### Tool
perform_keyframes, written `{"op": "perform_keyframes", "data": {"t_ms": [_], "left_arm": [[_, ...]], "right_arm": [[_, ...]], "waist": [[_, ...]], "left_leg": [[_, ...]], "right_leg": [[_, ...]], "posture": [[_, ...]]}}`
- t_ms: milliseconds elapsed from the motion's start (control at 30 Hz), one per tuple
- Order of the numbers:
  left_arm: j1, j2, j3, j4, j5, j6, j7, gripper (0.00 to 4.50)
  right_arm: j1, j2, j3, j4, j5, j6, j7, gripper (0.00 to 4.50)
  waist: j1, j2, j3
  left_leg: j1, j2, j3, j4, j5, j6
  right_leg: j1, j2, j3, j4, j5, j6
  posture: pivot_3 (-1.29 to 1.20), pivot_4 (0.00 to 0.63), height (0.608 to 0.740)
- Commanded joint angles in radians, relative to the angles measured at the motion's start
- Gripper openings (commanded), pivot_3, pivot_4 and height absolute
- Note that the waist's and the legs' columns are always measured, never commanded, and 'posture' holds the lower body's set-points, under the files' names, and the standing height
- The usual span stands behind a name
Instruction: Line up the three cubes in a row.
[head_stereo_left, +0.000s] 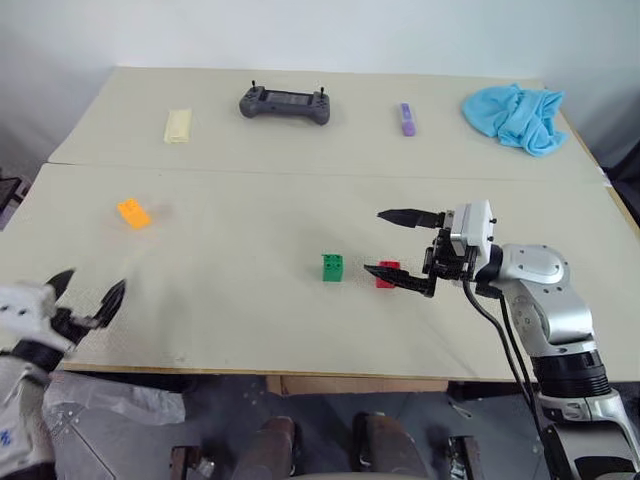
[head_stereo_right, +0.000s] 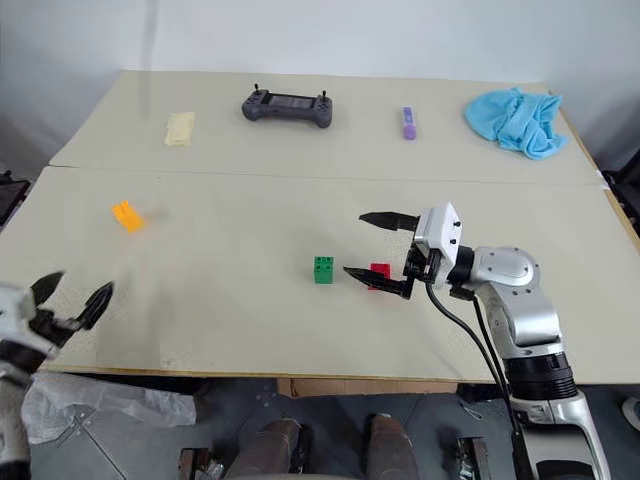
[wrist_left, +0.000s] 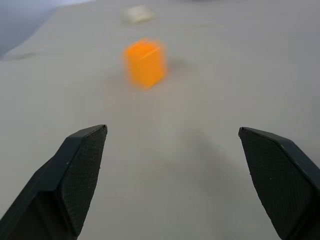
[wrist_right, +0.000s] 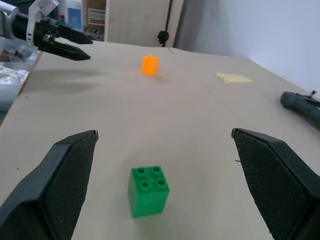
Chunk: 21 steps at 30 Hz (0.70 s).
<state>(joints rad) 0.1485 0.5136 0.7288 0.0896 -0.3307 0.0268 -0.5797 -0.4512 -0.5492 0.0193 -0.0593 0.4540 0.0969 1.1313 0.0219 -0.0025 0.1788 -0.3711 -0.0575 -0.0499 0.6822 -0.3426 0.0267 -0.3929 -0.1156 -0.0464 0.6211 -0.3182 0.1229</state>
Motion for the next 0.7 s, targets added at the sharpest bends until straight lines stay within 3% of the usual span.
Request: {"op": "perform_keyframes", "data": {"t_ms": [33, 200, 300, 400, 500, 633, 700], "left_arm": [[0.108, -0.07, 0.068, -0.048, -0.029, -0.033, 0.072, 4.47], [0.141, -0.148, 0.051, -0.122, -0.051, -0.025, 0.158, 4.47], [0.069, -0.158, 0.007, -0.154, -0.041, -0.007, 0.234, 4.47], [-0.065, -0.153, -0.046, -0.185, -0.071, 0.119, 0.339, 4.47], [-0.213, -0.131, -0.134, -0.17, 0.0, 0.219, 0.444, 4.47], [-0.504, -0.17, -0.224, -0.022, 0.089, 0.324, 0.669, 4.47], [-0.57, -0.183, -0.26, 0.038, 0.131, 0.325, 0.717, 4.47]], "right_arm": [[-0.008, 0.015, 0.001, -0.018, 0.01, -0.021, 0.011, 4.5], [0.002, 0.025, -0.016, -0.015, 0.01, -0.024, -0.017, 4.5], [0.015, 0.025, -0.039, -0.013, 0.011, -0.015, -0.051, 4.5], [0.031, 0.02, -0.034, -0.013, -0.001, -0.031, -0.049, 4.5], [0.033, 0.023, -0.03, -0.01, -0.019, -0.054, -0.053, 4.5], [0.031, 0.031, -0.03, -0.024, 0.001, -0.022, -0.058, 4.5], [0.024, 0.055, -0.039, -0.032, 0.01, -0.017, -0.092, 4.5]], "waist": [[0.0, 0.0, 0.0], [0.007, -0.001, 0.0], [0.007, -0.001, 0.0], [0.007, -0.001, -0.001], [0.001, -0.001, -0.001], [0.001, -0.001, -0.001], [-0.001, -0.001, -0.001]], "left_leg": [[0.0, 0.0, 0.001, 0.0, 0.0, 0.0], [0.0, 0.0, 0.0, 0.0, -0.001, 0.0], [0.0, 0.0, -0.001, 0.0, -0.001, -0.001], [0.001, 0.0, -0.001, 0.0, 0.0, -0.001], [0.0, 0.0, 0.0, 0.0, 0.0, -0.001], [0.0, 0.0, 0.0, 0.0, 0.0, -0.001], [0.0, 0.0, 0.001, 0.0, 0.0, -0.001]], "right_leg": [[0.0, 0.0, 0.0, 0.0, 0.0, 0.0], [0.0, -0.001, 0.0, -0.001, 0.0, 0.0], [0.001, 0.0, 0.0, 0.0, 0.0, -0.001], [0.0, 0.0, -0.001, 0.001, 0.0, -0.001], [0.0, 0.0, 0.0, 0.005, 0.0, -0.001], [-0.001, 0.002, -0.001, 0.006, 0.0, -0.001], [-0.002, 0.003, -0.002, 0.007, 0.0, 0.0]], "posture": [[0.0, 0.15, 0.74], [0.0, 0.15, 0.74], [0.0, 0.15, 0.74], [0.0, 0.15, 0.74], [0.0, 0.15, 0.74], [0.0, 0.15, 0.74], [0.0, 0.15, 0.74]]}}
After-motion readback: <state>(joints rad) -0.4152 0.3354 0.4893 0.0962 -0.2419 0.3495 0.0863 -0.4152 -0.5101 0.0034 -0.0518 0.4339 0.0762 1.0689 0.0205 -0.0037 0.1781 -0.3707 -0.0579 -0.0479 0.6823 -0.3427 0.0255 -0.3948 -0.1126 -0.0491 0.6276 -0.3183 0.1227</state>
